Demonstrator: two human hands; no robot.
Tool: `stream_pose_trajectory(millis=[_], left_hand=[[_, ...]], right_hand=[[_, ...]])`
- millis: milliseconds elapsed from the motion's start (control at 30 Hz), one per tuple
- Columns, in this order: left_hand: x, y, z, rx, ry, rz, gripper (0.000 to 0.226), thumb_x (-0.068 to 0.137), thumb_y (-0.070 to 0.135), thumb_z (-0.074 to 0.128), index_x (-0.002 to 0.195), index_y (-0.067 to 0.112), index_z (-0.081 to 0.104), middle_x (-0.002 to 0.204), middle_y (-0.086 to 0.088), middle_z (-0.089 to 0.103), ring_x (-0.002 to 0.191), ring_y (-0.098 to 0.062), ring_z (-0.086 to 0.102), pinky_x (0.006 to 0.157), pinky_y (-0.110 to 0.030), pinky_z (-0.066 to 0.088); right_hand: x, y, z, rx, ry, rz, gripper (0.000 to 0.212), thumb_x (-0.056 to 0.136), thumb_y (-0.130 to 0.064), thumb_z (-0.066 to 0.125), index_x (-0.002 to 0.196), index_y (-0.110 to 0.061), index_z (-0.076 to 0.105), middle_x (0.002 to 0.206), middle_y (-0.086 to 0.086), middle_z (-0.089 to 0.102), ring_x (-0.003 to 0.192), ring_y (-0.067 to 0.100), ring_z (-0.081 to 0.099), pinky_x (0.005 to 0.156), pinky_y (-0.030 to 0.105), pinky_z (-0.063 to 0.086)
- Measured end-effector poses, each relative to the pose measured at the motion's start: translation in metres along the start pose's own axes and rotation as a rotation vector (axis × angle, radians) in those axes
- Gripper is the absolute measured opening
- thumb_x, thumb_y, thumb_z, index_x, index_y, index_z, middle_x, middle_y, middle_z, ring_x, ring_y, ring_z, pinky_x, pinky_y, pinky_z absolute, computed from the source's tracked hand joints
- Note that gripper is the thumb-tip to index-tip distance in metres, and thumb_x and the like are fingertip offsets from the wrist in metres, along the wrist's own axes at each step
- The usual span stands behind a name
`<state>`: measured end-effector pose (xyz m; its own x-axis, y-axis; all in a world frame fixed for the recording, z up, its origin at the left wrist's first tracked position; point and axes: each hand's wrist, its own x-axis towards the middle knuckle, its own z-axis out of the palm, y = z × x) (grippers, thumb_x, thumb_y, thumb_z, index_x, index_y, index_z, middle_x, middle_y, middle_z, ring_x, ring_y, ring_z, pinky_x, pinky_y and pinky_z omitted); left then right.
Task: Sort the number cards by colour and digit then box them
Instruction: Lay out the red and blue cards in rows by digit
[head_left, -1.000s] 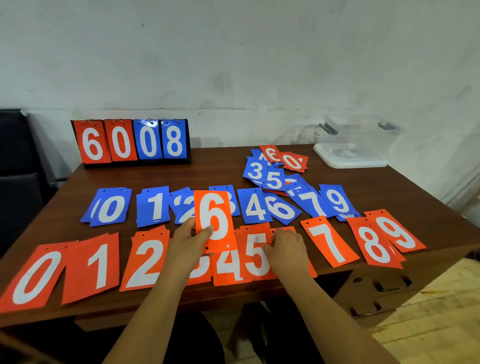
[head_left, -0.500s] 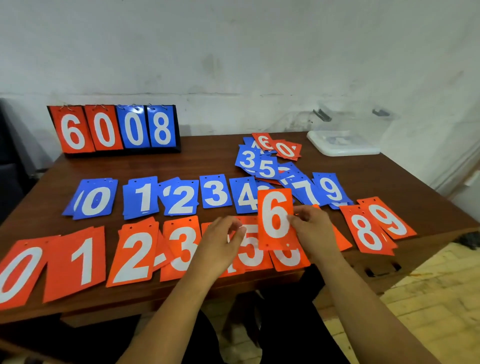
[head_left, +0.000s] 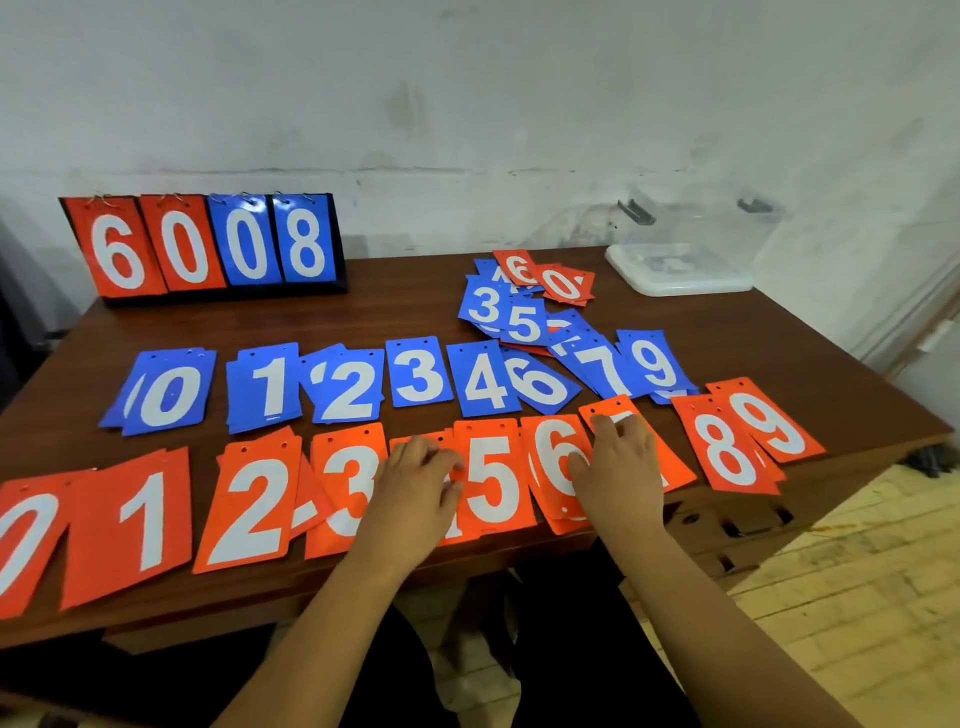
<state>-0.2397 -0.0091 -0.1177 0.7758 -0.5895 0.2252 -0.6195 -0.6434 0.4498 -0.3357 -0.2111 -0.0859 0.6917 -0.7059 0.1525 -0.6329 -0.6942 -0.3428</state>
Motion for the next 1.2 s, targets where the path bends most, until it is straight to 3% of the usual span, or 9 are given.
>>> stream_pose_trajectory(millis=[67,167,267,567,700,900,1067,1200], left_hand=[[-0.001,-0.001,-0.001,-0.007,0.019,0.005,0.029,0.097,0.038,0.056,0.124,0.027,0.059,0.13,0.007,0.052,0.126,-0.011,0.042,0.105,-0.027,0.034],[-0.002,-0.004,-0.003,0.026,0.037,0.041,0.034,0.097,0.039,0.055,0.128,0.025,0.057,0.133,0.005,0.05,0.128,-0.014,0.041,0.107,-0.032,0.034],[-0.004,-0.014,-0.005,0.155,-0.046,0.078,0.043,0.099,0.045,0.048,0.138,0.026,0.05,0.142,0.005,0.043,0.136,-0.015,0.033,0.113,-0.037,0.026],[-0.005,-0.024,-0.014,0.134,-0.065,0.079,0.042,0.1,0.038,0.047,0.142,0.028,0.045,0.145,0.007,0.04,0.138,-0.012,0.029,0.115,-0.035,0.021],[0.003,-0.006,-0.015,0.062,0.009,0.127,0.041,0.096,0.039,0.054,0.136,0.028,0.052,0.143,0.007,0.044,0.137,-0.013,0.033,0.114,-0.035,0.024],[0.012,0.017,0.0,0.107,-0.166,0.257,0.047,0.094,0.049,0.051,0.138,0.032,0.049,0.145,0.01,0.045,0.137,-0.011,0.035,0.116,-0.034,0.018],[0.016,0.022,0.002,0.048,-0.166,0.249,0.046,0.093,0.05,0.053,0.136,0.033,0.051,0.14,0.012,0.046,0.134,-0.009,0.036,0.113,-0.031,0.025],[0.049,0.02,-0.016,-0.06,-0.161,0.164,0.042,0.093,0.047,0.056,0.131,0.032,0.055,0.135,0.01,0.049,0.128,-0.01,0.04,0.106,-0.033,0.036]], right_hand=[[-0.006,-0.008,0.005,0.068,0.03,-0.153,0.046,0.091,-0.043,0.058,0.134,-0.027,0.05,0.139,0.003,0.043,0.131,0.021,0.039,0.103,0.036,0.041],[-0.019,-0.026,0.021,0.067,-0.118,-0.385,0.051,0.089,-0.063,0.047,0.134,-0.038,0.047,0.147,-0.004,0.039,0.137,0.02,0.033,0.109,0.041,0.033],[-0.021,-0.025,0.035,-0.023,-0.217,-0.47,0.059,0.088,-0.072,0.037,0.136,-0.039,0.046,0.152,-0.007,0.034,0.142,0.019,0.028,0.115,0.043,0.024],[-0.011,-0.011,0.036,0.006,-0.282,-0.499,0.054,0.091,-0.064,0.037,0.14,-0.042,0.04,0.158,-0.012,0.024,0.146,0.016,0.018,0.116,0.042,0.018],[-0.009,-0.009,0.026,0.189,-0.166,-0.382,0.046,0.096,-0.053,0.045,0.139,-0.036,0.043,0.152,-0.009,0.036,0.14,0.015,0.032,0.111,0.04,0.033],[-0.008,0.018,0.018,0.113,-0.181,-0.292,0.041,0.1,-0.035,0.047,0.138,-0.02,0.049,0.147,-0.003,0.044,0.136,0.014,0.04,0.111,0.032,0.034],[-0.001,0.02,0.008,0.176,-0.205,-0.307,0.042,0.099,-0.035,0.05,0.139,-0.022,0.048,0.148,-0.006,0.043,0.136,0.012,0.039,0.111,0.032,0.036],[0.032,0.007,-0.003,0.216,-0.129,-0.298,0.039,0.097,-0.035,0.053,0.134,-0.022,0.051,0.144,-0.003,0.047,0.133,0.015,0.041,0.109,0.035,0.039]])
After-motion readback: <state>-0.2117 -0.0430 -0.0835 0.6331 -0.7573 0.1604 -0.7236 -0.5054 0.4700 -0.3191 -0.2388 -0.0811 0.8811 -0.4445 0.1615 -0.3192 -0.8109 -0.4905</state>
